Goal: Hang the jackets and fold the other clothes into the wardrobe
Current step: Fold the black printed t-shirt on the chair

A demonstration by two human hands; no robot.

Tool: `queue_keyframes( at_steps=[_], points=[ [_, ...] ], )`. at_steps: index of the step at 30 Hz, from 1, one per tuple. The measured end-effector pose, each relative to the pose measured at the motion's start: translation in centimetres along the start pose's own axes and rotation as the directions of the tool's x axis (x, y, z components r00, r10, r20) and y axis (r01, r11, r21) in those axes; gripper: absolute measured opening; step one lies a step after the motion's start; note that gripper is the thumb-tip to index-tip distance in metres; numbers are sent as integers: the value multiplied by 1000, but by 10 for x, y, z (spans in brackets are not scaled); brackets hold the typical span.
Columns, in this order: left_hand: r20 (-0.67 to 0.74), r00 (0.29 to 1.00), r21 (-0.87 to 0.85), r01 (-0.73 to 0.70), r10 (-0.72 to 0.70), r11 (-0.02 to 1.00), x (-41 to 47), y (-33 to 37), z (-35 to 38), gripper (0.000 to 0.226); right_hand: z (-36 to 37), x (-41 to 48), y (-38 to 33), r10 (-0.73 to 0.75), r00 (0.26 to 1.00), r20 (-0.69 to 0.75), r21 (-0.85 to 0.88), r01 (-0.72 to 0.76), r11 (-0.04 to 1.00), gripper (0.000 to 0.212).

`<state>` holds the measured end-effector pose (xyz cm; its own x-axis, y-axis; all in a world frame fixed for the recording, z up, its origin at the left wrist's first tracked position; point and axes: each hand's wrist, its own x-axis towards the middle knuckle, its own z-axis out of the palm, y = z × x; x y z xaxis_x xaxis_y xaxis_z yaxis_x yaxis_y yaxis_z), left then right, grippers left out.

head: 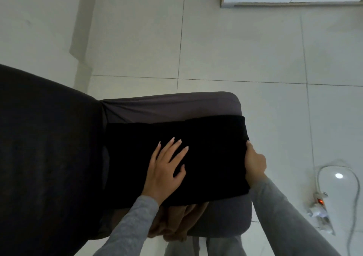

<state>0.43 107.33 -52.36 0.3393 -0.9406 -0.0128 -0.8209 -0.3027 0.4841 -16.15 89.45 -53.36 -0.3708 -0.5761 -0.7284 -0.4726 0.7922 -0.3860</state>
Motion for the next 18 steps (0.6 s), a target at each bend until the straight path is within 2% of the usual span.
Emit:
queue_keyframes(
  at_steps=[2, 5, 8, 10, 11, 12, 14, 18],
  points=[
    [19, 1000, 18, -3, 3, 1000, 3, 6, 5, 40, -9, 16, -4, 82, 988, 133, 167, -103, 980, 50],
    [-11, 998, 5, 58, -58, 998, 5, 7, 7, 37, -14, 31, -13, 92, 956, 279, 417, -207, 885, 13],
    [-76, 988, -37, 129, -131, 991, 4, 8, 7, 34, -21, 46, -7, 108, 924, 366, 639, -334, 693, 20],
    [-79, 983, -65, 163, -167, 985, 0, 11, 6, 36, -30, 53, 0, 54, 893, 447, 748, -406, 524, 24],
    [-76, 981, -81, 173, -179, 982, -2, 14, 5, 39, -36, 54, 3, 19, 870, 493, 760, -441, 477, 23],
    [-67, 980, -100, 178, -185, 979, -3, 18, 6, 41, -42, 57, 5, -7, 843, 538, 749, -475, 462, 19],
    [-58, 983, -114, 167, -174, 979, -4, 20, 5, 43, -49, 61, 5, -32, 811, 584, 706, -488, 513, 13],
    [-18, 986, -114, 162, -165, 980, 0, 18, 5, 45, -51, 72, 8, -24, 858, 513, 703, -404, 584, 18]
  ],
)
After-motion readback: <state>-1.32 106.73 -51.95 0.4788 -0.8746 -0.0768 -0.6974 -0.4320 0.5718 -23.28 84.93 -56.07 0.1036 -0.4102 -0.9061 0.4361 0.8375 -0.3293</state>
